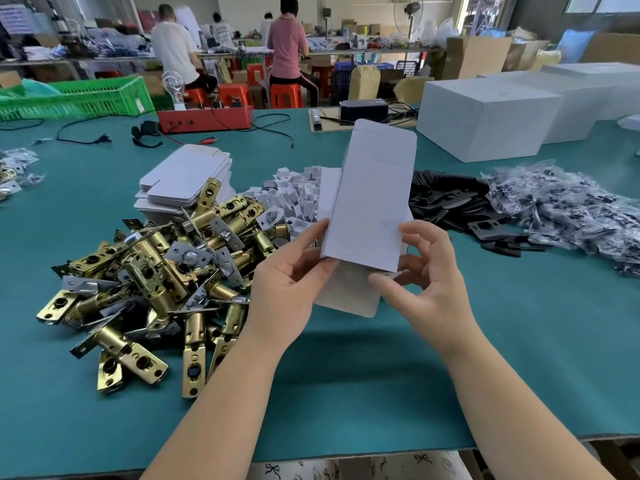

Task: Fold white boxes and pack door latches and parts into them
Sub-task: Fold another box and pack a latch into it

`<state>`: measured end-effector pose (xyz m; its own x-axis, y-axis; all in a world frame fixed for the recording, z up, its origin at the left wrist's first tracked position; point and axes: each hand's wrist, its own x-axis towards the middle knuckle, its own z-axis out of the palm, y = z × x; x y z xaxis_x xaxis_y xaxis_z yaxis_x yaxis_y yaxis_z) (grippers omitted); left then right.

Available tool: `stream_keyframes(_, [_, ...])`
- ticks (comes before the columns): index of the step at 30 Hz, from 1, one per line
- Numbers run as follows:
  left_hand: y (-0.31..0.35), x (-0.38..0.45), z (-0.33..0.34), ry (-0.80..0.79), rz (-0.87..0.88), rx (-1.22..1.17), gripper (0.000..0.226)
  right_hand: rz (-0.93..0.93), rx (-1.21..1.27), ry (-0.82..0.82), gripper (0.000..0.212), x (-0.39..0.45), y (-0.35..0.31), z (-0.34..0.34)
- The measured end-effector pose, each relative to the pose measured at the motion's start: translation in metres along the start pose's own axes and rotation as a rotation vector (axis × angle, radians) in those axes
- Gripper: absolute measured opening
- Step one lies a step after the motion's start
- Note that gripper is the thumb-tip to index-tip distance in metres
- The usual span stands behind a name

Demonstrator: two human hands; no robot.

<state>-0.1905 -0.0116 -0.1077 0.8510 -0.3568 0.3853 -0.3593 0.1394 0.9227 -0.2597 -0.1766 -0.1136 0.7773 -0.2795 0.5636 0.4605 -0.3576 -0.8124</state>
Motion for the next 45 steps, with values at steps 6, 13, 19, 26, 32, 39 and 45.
stream_keyframes(6, [0.006,0.001,-0.003,-0.103,-0.069,-0.068,0.046,0.167,0.479,0.307,0.037,0.009,-0.002,-0.006])
stream_keyframes(13, [0.003,0.008,-0.014,0.095,-0.277,-0.355,0.061,0.641,0.899,0.131,0.039,0.018,-0.002,-0.027])
stream_keyframes(19, [0.001,0.006,-0.007,0.097,-0.284,-0.117,0.048,0.726,0.468,-0.497,0.036,0.012,-0.002,-0.022])
stream_keyframes(26, [0.004,0.009,-0.012,0.083,-0.315,-0.522,0.031,0.645,0.523,-0.541,0.026,0.005,-0.004,-0.018])
stream_keyframes(32, [0.002,-0.002,0.001,-0.158,-0.025,-0.158,0.053,0.291,0.455,-0.215,0.075,0.007,-0.003,-0.006])
stream_keyframes(39, [0.004,-0.002,0.003,-0.22,-0.07,-0.094,0.034,0.233,0.347,-0.08,0.045,0.002,-0.004,0.001])
stream_keyframes(45, [0.001,-0.003,0.007,-0.233,-0.1,-0.083,0.039,0.188,0.292,0.068,0.018,-0.001,-0.002,0.003])
